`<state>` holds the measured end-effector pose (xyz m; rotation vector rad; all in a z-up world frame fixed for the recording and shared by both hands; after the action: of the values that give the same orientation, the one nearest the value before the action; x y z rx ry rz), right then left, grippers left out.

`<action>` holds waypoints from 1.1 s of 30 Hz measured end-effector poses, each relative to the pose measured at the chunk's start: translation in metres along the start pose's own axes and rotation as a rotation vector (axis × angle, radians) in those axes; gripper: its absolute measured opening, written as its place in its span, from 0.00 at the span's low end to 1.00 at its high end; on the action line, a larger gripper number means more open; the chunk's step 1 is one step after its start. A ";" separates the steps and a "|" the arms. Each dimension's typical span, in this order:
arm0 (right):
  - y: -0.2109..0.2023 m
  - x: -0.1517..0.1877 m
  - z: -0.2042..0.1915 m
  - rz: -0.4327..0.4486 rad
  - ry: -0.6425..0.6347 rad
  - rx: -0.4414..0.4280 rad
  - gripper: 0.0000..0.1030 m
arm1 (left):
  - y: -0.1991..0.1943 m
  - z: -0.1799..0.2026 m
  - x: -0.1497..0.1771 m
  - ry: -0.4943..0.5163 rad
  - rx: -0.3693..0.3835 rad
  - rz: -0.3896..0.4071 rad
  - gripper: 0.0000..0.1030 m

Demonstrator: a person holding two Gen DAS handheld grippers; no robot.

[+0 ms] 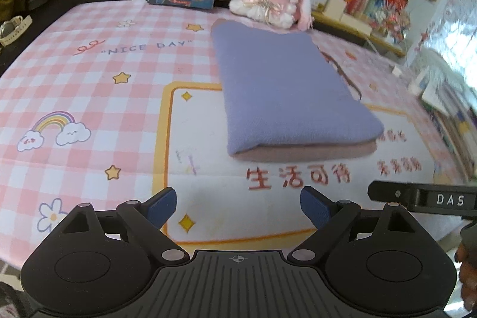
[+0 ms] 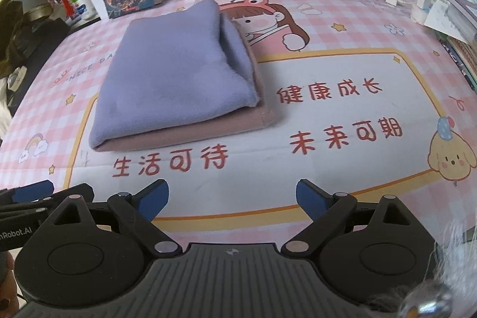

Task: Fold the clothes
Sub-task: 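Withdraw both grippers from the folded sweater, then grasp the folded sweater edge with the left gripper while the right gripper grasps it too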

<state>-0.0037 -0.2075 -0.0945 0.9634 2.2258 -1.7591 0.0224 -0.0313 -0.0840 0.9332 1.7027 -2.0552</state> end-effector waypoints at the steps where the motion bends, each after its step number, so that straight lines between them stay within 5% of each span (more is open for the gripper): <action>1: 0.000 -0.003 0.003 0.001 0.012 -0.006 0.90 | 0.000 -0.001 -0.003 -0.016 0.002 0.011 0.90; 10: 0.009 -0.063 0.027 0.049 0.206 -0.139 0.90 | 0.012 -0.031 -0.038 -0.223 0.008 0.077 0.90; 24: 0.072 -0.106 0.018 -0.172 0.248 -0.307 0.90 | 0.067 -0.048 -0.062 -0.360 0.016 0.019 0.89; 33: 0.092 -0.110 0.005 -0.256 0.231 -0.378 0.90 | 0.084 -0.047 -0.062 -0.462 0.116 0.013 0.89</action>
<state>0.1331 -0.2454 -0.1185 0.8630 2.8002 -1.2812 0.1328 -0.0165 -0.1102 0.4440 1.3415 -2.1666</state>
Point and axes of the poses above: each gripper's, at about its wrist camera, not at the fingertips, and y roughly the way its jaws point, z to its right, x to its underside, the point moved 10 cm from there along y, roughly the way its jaws point, and after that the axes turned 14 degrees about y, right-handed, at the moved point
